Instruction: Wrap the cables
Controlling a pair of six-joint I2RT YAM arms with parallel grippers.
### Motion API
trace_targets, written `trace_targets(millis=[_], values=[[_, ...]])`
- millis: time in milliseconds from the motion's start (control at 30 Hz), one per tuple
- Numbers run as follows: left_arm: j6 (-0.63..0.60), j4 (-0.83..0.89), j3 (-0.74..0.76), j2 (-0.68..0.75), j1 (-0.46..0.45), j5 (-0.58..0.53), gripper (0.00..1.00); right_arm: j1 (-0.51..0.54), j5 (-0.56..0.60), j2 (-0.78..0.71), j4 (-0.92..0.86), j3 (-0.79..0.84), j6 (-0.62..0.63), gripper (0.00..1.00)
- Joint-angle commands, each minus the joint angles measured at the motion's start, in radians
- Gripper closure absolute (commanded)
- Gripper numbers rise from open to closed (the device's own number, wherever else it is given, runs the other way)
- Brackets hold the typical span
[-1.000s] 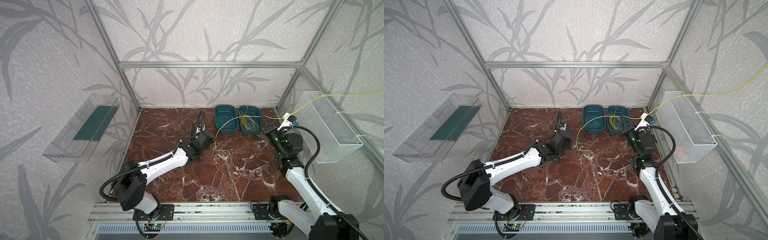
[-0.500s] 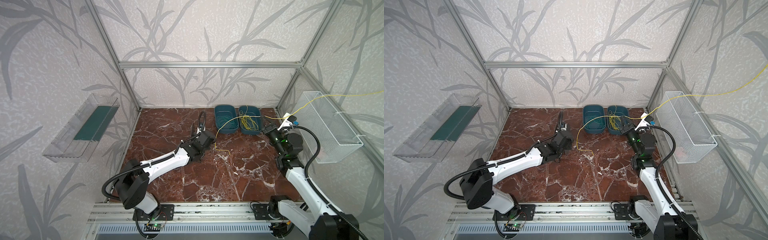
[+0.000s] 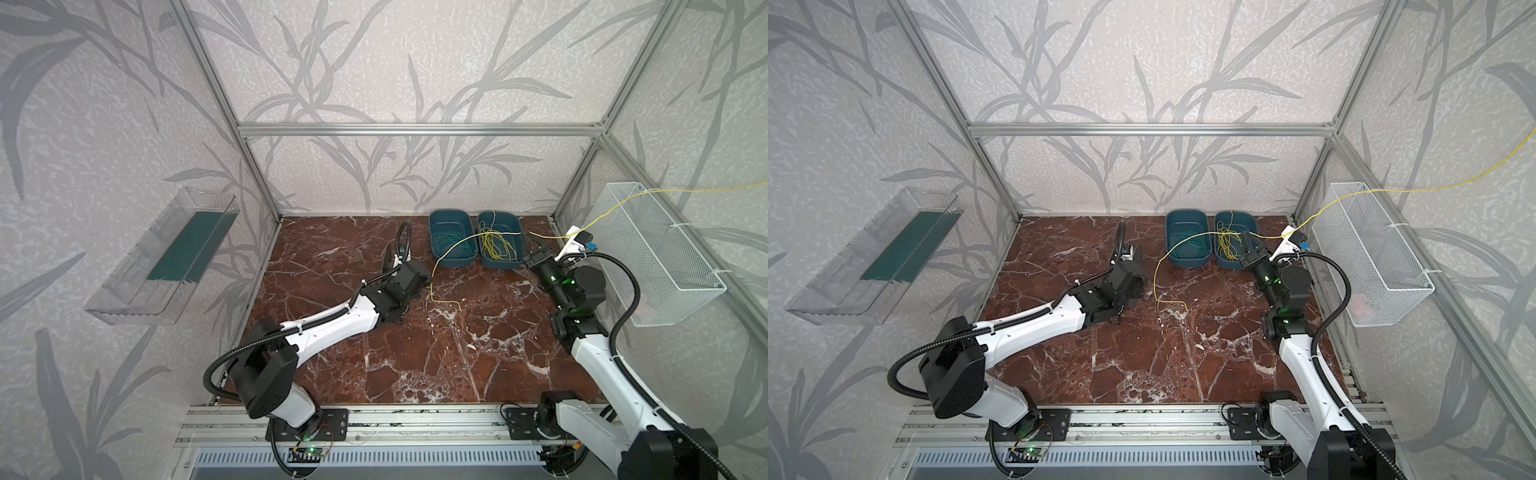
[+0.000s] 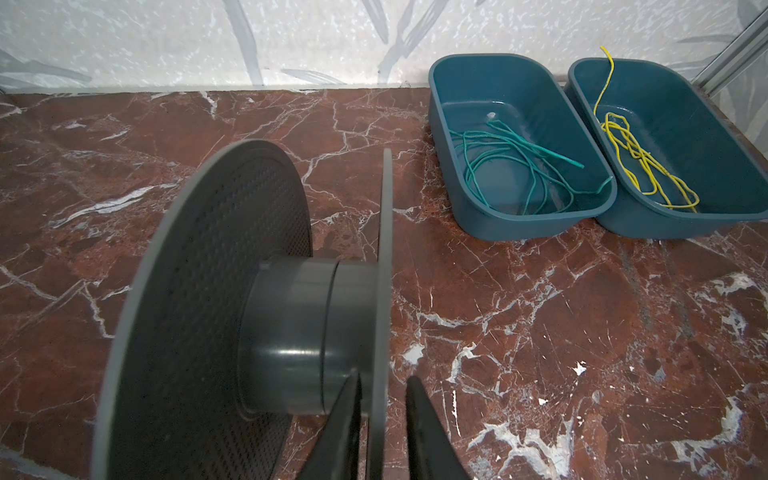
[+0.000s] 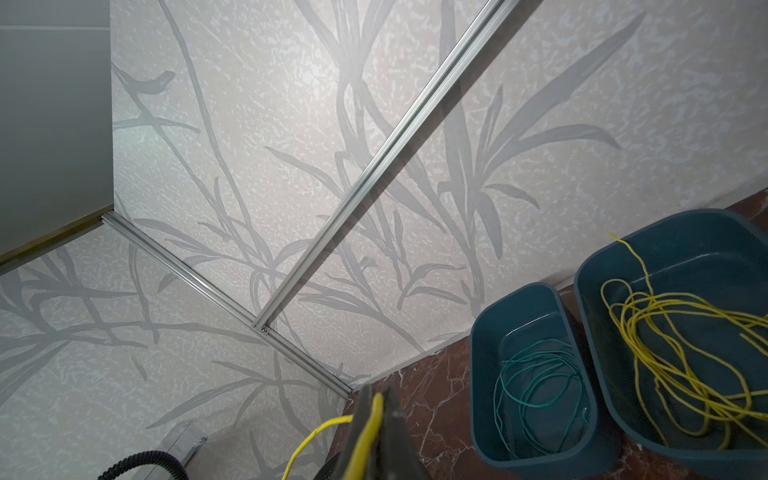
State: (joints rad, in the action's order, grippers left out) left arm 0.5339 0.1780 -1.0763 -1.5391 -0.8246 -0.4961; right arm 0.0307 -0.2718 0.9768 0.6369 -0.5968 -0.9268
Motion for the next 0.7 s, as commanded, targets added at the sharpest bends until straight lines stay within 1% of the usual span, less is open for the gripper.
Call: trace_targets(millis=[0,667], values=[[0.011,-0.01,-0.013,0.013,-0.004,-0.019,0.76,-0.006,-0.011,-0.016,0.012,-0.011,0.002,1.0],[-0.007,-0.008,-0.021,0.024,-0.009,0.0,0.76,-0.012,-0.014,-0.023,0.011,-0.014,-0.001,1.0]])
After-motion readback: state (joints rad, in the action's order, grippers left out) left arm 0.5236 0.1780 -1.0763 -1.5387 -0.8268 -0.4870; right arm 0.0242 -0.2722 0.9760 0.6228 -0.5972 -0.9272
